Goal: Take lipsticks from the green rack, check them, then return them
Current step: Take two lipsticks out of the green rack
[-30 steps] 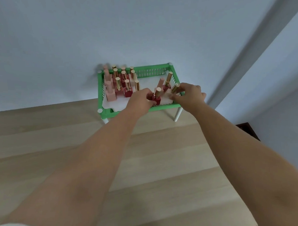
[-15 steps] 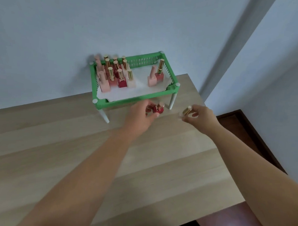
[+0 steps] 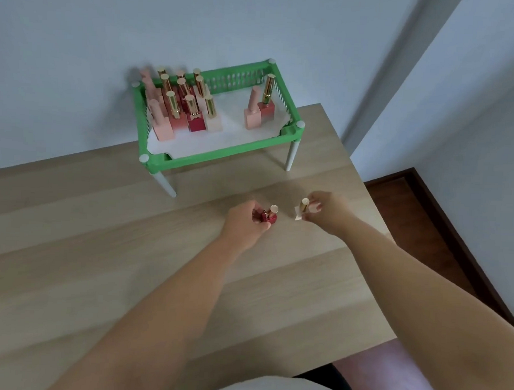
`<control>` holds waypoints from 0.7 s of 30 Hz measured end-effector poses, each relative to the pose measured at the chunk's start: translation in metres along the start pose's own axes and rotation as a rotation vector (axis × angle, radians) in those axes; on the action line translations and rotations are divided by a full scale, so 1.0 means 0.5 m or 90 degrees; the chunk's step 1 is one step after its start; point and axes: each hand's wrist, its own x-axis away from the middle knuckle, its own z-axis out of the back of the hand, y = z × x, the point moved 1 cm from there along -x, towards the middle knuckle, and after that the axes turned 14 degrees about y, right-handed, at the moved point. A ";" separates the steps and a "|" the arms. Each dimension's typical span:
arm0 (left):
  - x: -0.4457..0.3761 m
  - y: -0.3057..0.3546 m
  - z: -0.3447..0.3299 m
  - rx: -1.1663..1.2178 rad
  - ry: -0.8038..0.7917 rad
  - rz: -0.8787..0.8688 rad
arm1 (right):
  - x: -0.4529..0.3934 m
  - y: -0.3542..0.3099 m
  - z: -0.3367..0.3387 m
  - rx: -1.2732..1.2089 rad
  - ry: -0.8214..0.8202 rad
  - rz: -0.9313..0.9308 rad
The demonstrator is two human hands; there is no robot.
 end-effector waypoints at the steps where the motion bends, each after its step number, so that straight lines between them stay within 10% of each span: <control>1: 0.000 -0.001 -0.004 0.000 -0.002 0.000 | -0.001 0.001 -0.003 0.000 -0.003 0.004; 21: -0.002 -0.003 0.002 0.009 -0.052 -0.021 | -0.013 -0.018 0.001 0.023 -0.061 0.083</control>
